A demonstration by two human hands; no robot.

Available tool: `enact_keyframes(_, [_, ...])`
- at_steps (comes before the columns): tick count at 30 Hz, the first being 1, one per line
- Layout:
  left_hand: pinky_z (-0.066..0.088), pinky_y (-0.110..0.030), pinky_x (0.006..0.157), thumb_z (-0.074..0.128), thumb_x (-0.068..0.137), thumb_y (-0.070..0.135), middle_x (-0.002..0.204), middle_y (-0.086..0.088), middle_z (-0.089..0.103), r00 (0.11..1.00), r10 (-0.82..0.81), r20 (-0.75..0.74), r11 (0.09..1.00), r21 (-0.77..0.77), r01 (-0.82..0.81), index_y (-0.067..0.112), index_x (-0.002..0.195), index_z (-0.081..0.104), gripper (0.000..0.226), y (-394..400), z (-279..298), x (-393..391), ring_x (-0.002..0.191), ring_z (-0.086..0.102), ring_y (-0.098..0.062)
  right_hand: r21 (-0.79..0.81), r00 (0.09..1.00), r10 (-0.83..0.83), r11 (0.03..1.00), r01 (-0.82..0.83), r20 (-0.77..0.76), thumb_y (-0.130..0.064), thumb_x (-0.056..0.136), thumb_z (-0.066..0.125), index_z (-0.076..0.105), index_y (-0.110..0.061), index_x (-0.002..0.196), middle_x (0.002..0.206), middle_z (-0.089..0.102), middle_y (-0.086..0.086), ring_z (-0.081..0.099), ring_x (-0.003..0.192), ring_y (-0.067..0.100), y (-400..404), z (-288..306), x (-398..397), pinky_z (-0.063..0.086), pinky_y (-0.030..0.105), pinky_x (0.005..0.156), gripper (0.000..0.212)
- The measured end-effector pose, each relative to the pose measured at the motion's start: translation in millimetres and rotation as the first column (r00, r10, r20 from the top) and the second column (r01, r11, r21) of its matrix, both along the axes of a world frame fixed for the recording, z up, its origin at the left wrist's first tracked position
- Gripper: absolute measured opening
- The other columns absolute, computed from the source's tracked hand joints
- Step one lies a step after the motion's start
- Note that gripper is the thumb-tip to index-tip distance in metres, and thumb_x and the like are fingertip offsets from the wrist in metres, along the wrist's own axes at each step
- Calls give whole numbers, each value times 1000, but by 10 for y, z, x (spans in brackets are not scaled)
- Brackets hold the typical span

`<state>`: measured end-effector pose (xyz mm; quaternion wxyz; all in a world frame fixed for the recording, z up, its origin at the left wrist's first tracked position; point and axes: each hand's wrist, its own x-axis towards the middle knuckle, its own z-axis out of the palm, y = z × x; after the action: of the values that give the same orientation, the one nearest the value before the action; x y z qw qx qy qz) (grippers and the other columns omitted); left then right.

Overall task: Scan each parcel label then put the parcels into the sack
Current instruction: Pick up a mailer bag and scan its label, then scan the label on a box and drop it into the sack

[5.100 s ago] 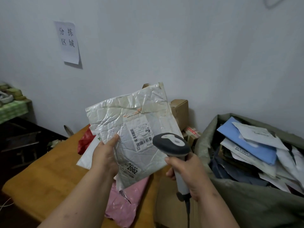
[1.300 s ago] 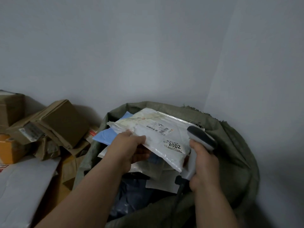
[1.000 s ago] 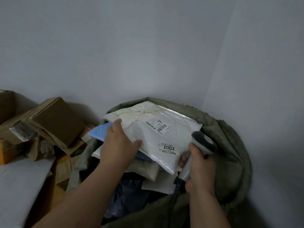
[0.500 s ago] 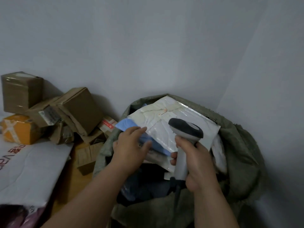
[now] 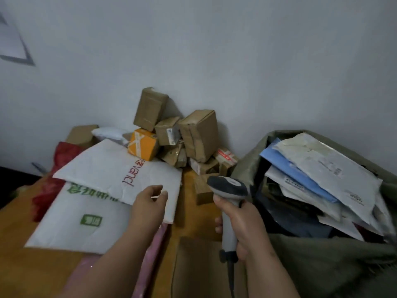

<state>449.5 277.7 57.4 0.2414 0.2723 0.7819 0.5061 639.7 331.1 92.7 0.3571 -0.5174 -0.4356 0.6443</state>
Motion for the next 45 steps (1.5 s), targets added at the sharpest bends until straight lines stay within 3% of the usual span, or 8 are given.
enact_keyframes(2, [48, -27, 69, 58, 99, 29, 109, 2, 64, 999, 44, 11, 999, -14, -44, 19, 127, 63, 31, -265, -51, -275, 83, 60, -11, -2, 1000, 30, 1000, -30, 2, -32, 81, 83, 69, -18, 102, 65, 71, 1, 66, 58, 18, -197, -30, -296, 54, 33, 57, 28])
enact_keyframes(9, [42, -34, 87, 58, 99, 27, 111, 3, 59, 987, 137, 86, 990, -32, -135, 16, 130, 61, 33, -773, -97, -950, 102, 52, -15, -30, 989, 145, 989, -144, 8, -31, 83, 80, 68, -15, 98, 56, 70, -4, 66, 49, 10, -645, -74, -1008, 51, 27, 51, 25])
enact_keyframes(15, [41, -34, 88, 57, 99, 30, 118, 4, 61, 982, 98, 163, 994, 32, -105, 21, 127, 61, 29, -538, 12, -1138, 107, 52, -15, 20, 997, 72, 997, -71, -39, -31, 84, 79, 68, -12, 104, 76, 70, 12, 66, 67, 22, -423, 84, -1261, 53, 30, 55, 30])
enact_keyframes(23, [41, -33, 86, 56, 100, 33, 120, 5, 60, 994, 14, 106, 1000, 23, -17, 21, 133, 59, 35, 123, 124, -1251, 106, 54, -15, -21, 983, -103, 995, 101, -150, -33, 85, 78, 67, -17, 104, 75, 69, 2, 66, 64, 13, 249, 137, -1438, 52, 24, 51, 28])
enact_keyframes(28, [37, -20, 65, 56, 100, 31, 107, 9, 54, 990, -109, 91, 994, 17, 107, 24, 133, 56, 33, 754, 213, -1255, 93, 50, -7, -32, 968, -172, 985, 169, -183, -34, 83, 79, 64, -25, 106, 94, 69, 2, 67, 87, 18, 822, 199, -1571, 56, 37, 79, 29])
enact_keyframes(30, [36, -17, 63, 56, 100, 30, 113, 8, 57, 983, -168, 78, 986, 20, 166, 25, 132, 56, 33, 1068, 278, -1303, 91, 51, -4, -39, 960, -192, 981, 188, -205, -32, 84, 79, 63, -25, 107, 99, 68, 2, 67, 91, 19, 1080, 232, -1645, 56, 36, 80, 29])
enact_keyframes(37, [45, -34, 89, 55, 100, 33, 143, -3, 53, 945, -327, -5, 945, 32, 327, 23, 146, 47, 47, 2062, 366, -1473, 123, 53, -22, -49, 961, -243, 970, 238, -132, -33, 82, 80, 61, -18, 126, 111, 66, 4, 62, 108, 23, 1853, 87, -1896, 48, 50, 103, 50])
enact_keyframes(45, [41, -49, 110, 50, 101, 43, 153, -8, 42, 917, -389, -84, 921, -63, 385, 19, 153, 33, 61, 2752, 362, -1577, 135, 45, -29, -4, 961, -254, 967, 255, -106, -37, 82, 78, 62, -24, 118, 105, 64, 3, 59, 100, 25, 2284, -80, -2059, 48, 39, 81, 42])
